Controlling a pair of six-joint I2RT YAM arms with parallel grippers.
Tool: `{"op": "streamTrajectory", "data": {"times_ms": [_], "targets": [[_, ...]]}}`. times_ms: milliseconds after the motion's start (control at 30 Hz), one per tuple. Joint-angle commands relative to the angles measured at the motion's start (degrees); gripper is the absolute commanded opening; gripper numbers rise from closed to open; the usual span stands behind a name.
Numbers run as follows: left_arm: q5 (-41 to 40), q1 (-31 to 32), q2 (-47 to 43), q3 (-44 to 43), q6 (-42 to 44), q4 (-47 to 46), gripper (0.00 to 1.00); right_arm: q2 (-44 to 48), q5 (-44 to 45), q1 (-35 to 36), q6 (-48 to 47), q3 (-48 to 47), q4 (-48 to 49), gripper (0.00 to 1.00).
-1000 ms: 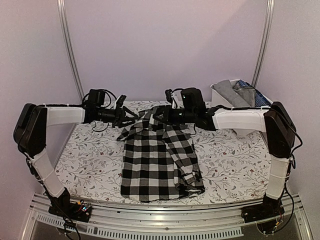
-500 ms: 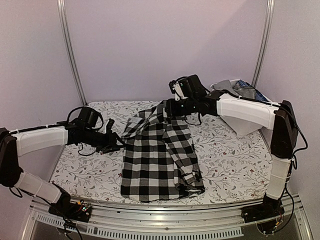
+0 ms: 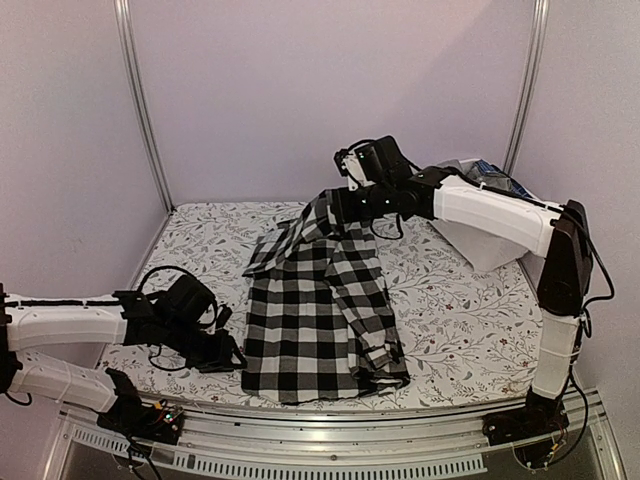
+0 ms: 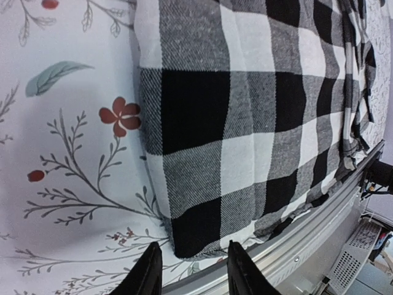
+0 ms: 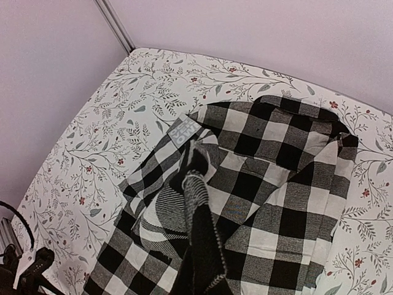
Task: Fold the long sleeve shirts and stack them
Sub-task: Pick up the shirt from the corner of the board.
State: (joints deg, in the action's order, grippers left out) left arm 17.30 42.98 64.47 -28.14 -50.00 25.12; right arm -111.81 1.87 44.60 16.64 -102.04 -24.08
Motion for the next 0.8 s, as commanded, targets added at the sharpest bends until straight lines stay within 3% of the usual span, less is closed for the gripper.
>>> {"op": "streamTrajectory", "data": {"times_ms": [0, 467, 667, 767], "targets": [[-3.89, 4.59, -0.28, 1.71, -6.22, 0.35, 0.35, -1.60, 0.69, -0.01, -1.57, -3.10, -1.76, 0.00], [-9.16, 10.05, 7.81, -0.81, -7.90, -1.66, 0.28, -1.31, 0.50, 0.05, -2.64, -6.68, -3.42, 0.00], [-10.50, 11.21, 9.62, -3.15, -7.77, -2.00, 0.03, -1.26, 1.90, 0.05, -3.57, -9.21, -4.55, 0.00], [-10.90, 11.46, 9.32, -4.95, -7.28, -0.41, 0.00, -1.22, 3.55, 0.05, -4.90, -11.31, -5.51, 0.00]]}}
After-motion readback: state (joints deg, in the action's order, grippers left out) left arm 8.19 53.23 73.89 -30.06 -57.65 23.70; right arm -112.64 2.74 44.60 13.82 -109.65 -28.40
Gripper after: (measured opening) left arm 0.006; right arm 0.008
